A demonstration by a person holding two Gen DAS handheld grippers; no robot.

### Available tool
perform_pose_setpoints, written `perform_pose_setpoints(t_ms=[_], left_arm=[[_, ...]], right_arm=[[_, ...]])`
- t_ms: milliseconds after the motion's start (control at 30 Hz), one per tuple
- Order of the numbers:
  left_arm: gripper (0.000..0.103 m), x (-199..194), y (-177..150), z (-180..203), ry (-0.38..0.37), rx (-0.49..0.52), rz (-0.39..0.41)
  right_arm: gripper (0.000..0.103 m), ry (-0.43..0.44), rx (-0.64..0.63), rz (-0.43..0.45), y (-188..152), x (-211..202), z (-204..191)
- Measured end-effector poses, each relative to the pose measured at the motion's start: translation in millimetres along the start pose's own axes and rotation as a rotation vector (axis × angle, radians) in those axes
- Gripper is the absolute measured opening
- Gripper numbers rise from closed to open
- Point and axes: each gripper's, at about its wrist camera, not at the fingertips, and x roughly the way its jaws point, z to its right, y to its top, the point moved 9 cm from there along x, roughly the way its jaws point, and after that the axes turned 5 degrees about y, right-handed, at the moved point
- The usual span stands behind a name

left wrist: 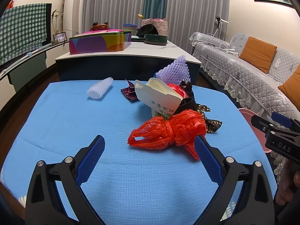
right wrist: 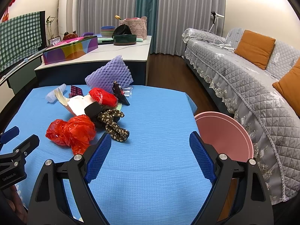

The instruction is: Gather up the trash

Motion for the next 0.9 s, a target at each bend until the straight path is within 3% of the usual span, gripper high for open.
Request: perform_pose_setpoints(t_ms=[900], left_arm=[[0.092,0.4,0.8,-0.1,0.000,-0.001,0.003]], right_arm=[[0.084,0.011,-0.006,0.002,1.6,-1.6,-2.6]])
